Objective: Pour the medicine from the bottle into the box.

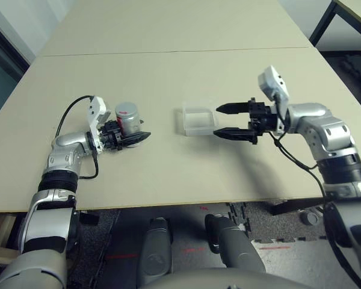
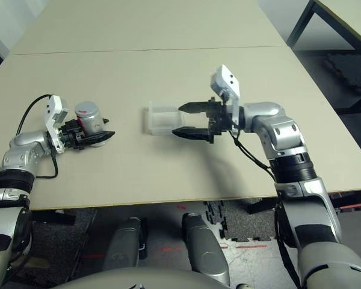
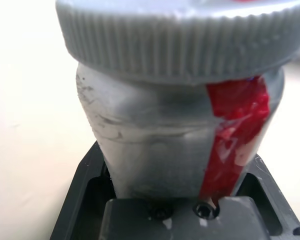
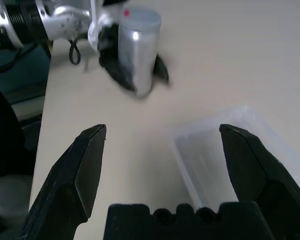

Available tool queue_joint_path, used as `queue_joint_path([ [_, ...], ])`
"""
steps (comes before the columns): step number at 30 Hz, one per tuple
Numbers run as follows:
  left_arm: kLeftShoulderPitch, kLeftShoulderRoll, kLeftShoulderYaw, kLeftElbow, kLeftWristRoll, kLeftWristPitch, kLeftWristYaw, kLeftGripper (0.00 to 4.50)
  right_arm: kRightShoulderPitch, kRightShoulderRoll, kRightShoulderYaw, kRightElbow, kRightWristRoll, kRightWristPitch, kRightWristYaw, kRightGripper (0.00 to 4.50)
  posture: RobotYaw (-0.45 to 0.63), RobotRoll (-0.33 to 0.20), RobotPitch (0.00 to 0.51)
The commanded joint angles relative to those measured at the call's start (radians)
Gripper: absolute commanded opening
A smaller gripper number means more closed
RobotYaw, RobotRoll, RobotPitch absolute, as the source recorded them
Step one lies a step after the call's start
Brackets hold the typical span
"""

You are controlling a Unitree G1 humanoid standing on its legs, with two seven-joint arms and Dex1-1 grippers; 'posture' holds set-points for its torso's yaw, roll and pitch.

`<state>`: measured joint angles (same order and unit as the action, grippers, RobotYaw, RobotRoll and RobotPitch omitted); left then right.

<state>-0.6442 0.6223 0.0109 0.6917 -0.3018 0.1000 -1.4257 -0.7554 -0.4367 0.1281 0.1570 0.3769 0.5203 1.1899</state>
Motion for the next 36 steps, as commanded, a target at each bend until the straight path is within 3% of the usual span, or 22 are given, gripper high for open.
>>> queue_joint_path([
  [1,-0.020,0.010,-0.039,-0.035,0.025,0.016,-0.045,2.83,-0.036,0.030,0.022,0.001,0.000,0.027,-0.030,4.50,-0.03,0.000,0.150],
  [16,-0.084,-0.109,-0.100,-0.062,0.046,-0.061,-0.066,2.83,-0.119,0.163,0.069,0.023,0.008,0.136,-0.111,4.50,-0.03,0.000,0.148],
  [36,-0.065,-0.141,-0.105,-0.090,0.038,-0.072,-0.044,2.83,-0.154,0.248,0.072,0.065,0.004,0.120,-0.117,4.50,-0.01,0.000,0.145],
])
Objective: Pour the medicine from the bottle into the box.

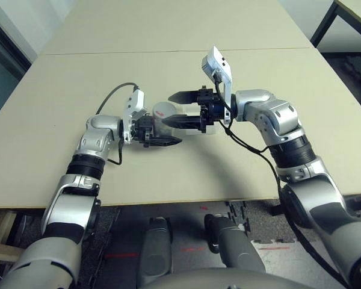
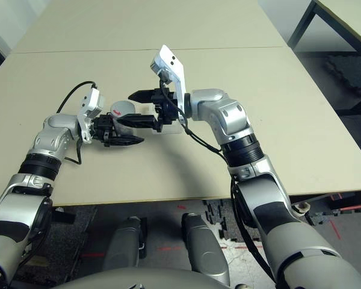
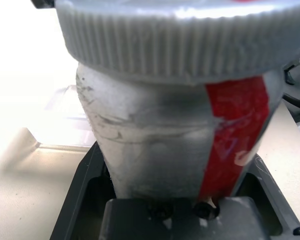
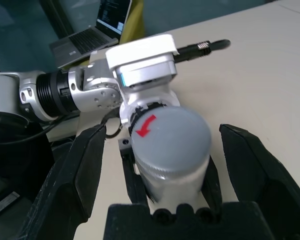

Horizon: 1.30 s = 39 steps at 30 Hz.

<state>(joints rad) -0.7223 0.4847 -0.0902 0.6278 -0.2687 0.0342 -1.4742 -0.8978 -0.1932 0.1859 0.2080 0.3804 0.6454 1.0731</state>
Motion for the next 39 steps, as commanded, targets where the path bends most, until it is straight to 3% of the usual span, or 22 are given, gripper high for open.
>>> queue_joint_path([
  [1,0.013,-0.004,-0.004,-0.029,0.004,-0.005,0.006,2.83,-0.010,0.005,0.015,0.014,0.000,-0.006,0.001,4.50,-0.01,0.000,0.145],
  [3,0.012,-0.005,-0.003,-0.029,0.003,-0.004,0.007,2.83,-0.010,0.007,0.017,0.019,0.000,-0.007,0.005,4.50,-0.01,0.000,0.146],
  [6,0.014,-0.006,-0.002,-0.038,0.000,0.001,0.009,2.83,-0.010,0.008,0.017,0.024,0.003,-0.007,0.013,3.93,-0.01,0.000,0.144],
  [10,0.016,-0.008,0.000,-0.055,-0.008,0.007,0.009,2.83,-0.008,0.001,0.017,0.028,0.006,-0.015,0.030,2.57,-0.01,0.000,0.141],
  [20,0.021,-0.020,0.004,-0.090,-0.021,0.025,0.015,2.83,-0.008,-0.015,0.026,0.043,0.016,-0.060,0.113,2.56,0.00,0.000,0.133],
  [25,0.045,-0.024,-0.001,-0.156,-0.033,0.054,0.012,2.83,-0.013,-0.031,0.032,0.068,0.036,-0.125,0.244,2.56,0.01,0.000,0.131],
  [32,0.086,-0.028,-0.020,-0.265,-0.048,0.114,0.004,2.83,-0.071,-0.046,0.057,0.197,0.035,-0.245,0.493,2.56,0.02,0.000,0.130],
  [39,0.095,-0.029,-0.020,-0.283,-0.052,0.125,0.013,2.83,-0.130,-0.017,0.047,0.348,-0.001,-0.347,0.535,2.56,0.03,0.000,0.124],
])
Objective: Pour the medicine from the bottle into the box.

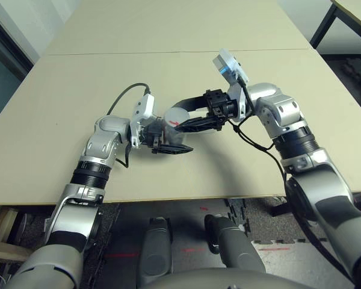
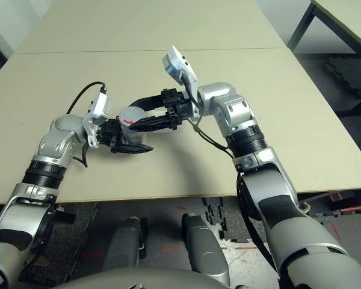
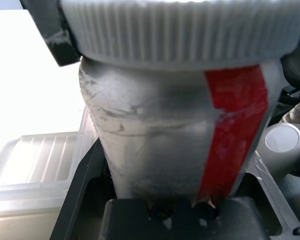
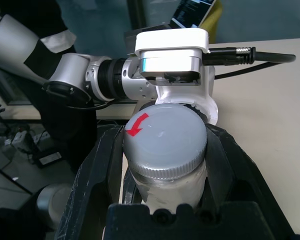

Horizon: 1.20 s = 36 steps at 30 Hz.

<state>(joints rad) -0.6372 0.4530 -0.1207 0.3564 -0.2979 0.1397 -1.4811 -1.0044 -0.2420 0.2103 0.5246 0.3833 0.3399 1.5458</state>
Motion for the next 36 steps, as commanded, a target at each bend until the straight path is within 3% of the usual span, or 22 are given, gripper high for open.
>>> queue_joint_path([
  [1,0.012,0.003,0.011,-0.013,-0.022,0.019,0.022,2.83,-0.030,0.037,0.019,0.049,-0.009,-0.050,0.061,2.56,0.03,0.000,0.125],
  [6,0.024,0.014,0.013,-0.014,-0.015,0.019,0.029,2.83,-0.045,0.047,0.010,0.093,-0.028,-0.064,0.053,2.56,0.03,0.000,0.128],
  [12,0.025,0.024,0.021,0.016,-0.015,0.005,0.041,2.83,-0.065,0.055,-0.009,0.138,-0.054,-0.087,0.013,4.49,0.03,0.000,0.132],
  [36,0.013,-0.023,0.014,0.033,-0.011,-0.014,0.069,2.83,-0.085,0.089,-0.047,0.223,-0.069,-0.132,-0.091,4.50,0.03,0.000,0.125],
])
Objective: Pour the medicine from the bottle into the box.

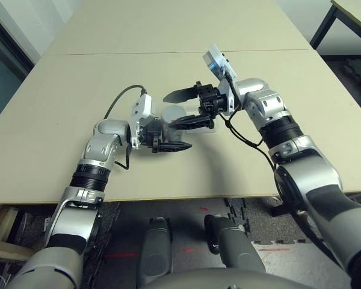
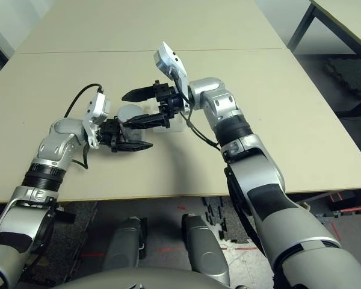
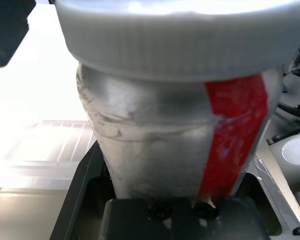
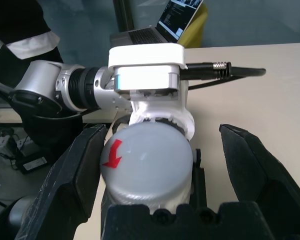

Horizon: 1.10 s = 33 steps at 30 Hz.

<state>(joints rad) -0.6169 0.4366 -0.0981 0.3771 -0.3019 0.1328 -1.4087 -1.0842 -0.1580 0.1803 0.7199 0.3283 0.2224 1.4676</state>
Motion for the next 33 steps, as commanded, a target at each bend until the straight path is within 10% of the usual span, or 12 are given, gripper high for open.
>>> queue_joint_path([
  [1,-0.008,-0.007,-0.008,0.011,-0.008,-0.006,-0.002,2.83,-0.005,0.004,-0.017,0.031,-0.016,-0.016,-0.015,4.50,0.03,0.000,0.126],
  [33,-0.022,0.021,0.026,0.057,-0.008,-0.033,-0.012,2.83,0.029,-0.208,-0.098,-0.018,-0.004,0.034,0.009,4.50,-0.01,0.000,0.112],
])
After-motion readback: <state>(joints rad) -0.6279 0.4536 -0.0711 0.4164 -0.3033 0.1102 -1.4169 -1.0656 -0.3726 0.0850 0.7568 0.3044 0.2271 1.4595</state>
